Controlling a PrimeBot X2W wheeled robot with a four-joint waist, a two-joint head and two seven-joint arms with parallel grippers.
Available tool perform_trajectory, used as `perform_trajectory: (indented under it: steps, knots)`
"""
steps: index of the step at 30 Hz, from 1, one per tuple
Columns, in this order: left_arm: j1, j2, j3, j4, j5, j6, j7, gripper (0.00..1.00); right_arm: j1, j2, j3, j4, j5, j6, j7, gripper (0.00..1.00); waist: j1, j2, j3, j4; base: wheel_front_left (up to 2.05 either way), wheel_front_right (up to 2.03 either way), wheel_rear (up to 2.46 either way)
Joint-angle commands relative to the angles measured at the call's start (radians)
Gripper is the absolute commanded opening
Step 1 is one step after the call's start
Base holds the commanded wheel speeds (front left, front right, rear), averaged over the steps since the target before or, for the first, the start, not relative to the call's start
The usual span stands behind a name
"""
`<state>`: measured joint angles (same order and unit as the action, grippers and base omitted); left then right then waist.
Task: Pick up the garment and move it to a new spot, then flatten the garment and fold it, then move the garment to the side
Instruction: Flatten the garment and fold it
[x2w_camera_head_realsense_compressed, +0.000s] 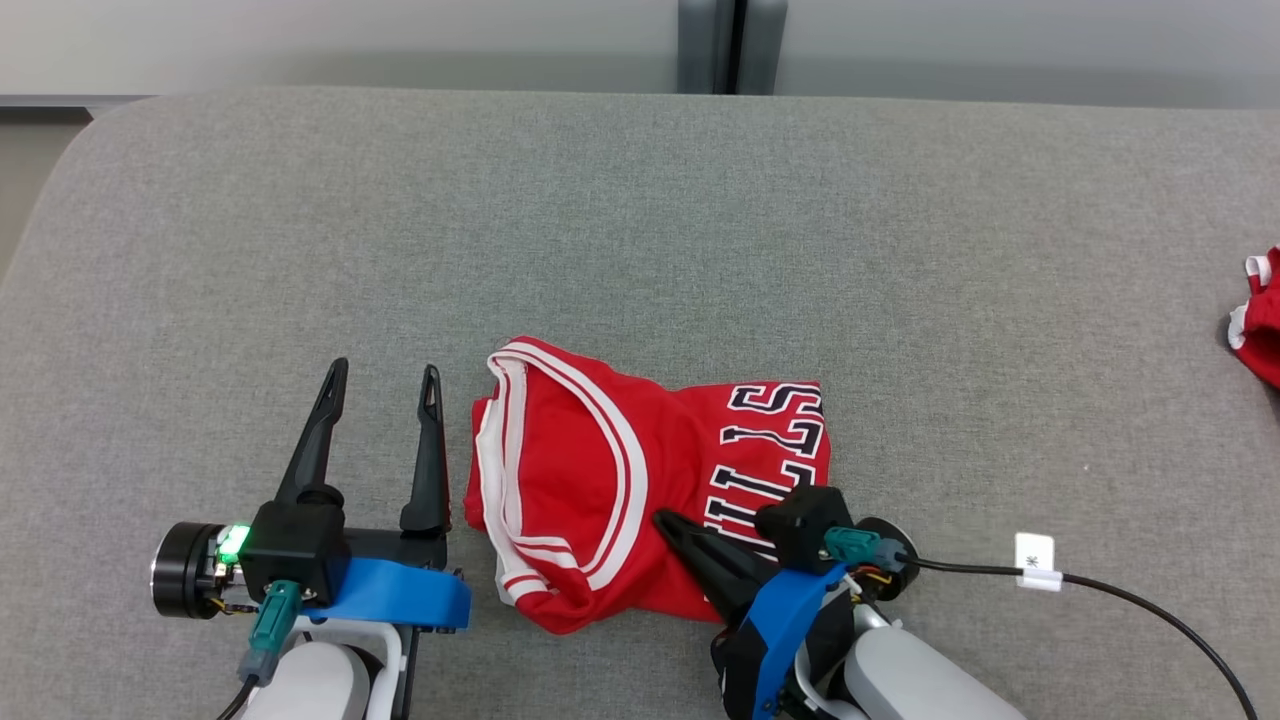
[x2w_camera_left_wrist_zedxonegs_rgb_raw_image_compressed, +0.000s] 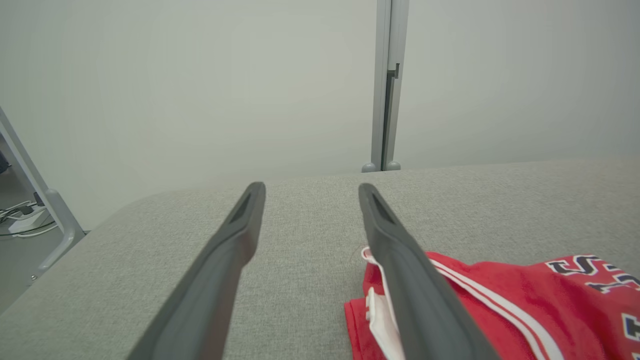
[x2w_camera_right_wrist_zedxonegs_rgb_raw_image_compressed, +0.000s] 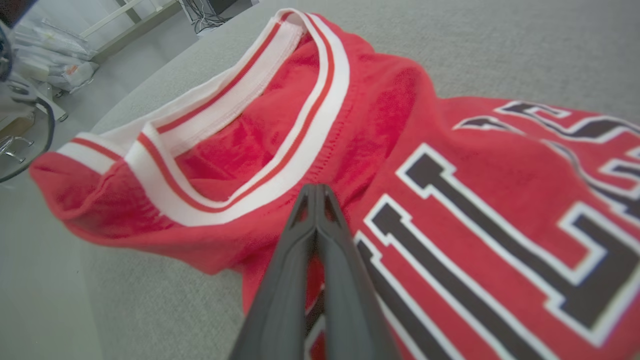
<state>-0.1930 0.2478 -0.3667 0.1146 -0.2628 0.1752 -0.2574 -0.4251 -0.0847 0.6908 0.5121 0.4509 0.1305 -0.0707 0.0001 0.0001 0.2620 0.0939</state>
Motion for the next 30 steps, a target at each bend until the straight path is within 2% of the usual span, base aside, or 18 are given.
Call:
perform_trajectory:
  steps: [1,13,24,30]
  knots:
    - [-0.018,-0.002,0.0,0.001,0.006,-0.004,-0.005,1.0,-0.02,0.005,0.01,0.014,0.008,0.001,-0.002,0.0,-0.0001,-0.0001,0.002,0.001,0.0,0.0,0.0]
    - [-0.037,-0.015,-0.004,0.014,0.009,-0.016,-0.008,1.0,-0.111,0.03,0.137,0.134,0.064,0.001,0.027,0.0,-0.0001,-0.0001,0.019,0.025,0.0,0.0,0.0]
    - [-0.028,-0.029,0.0,0.015,0.016,-0.031,-0.008,1.0,-0.134,0.036,0.242,0.101,0.122,0.001,0.0,0.0,-0.0001,-0.0001,0.017,0.031,0.0,0.0,0.0]
    - [-0.027,-0.035,0.005,0.018,0.02,-0.039,-0.008,1.0,-0.138,0.033,0.251,0.125,0.144,0.001,0.008,0.0,-0.0001,-0.0001,0.015,0.03,0.0,0.0,0.0]
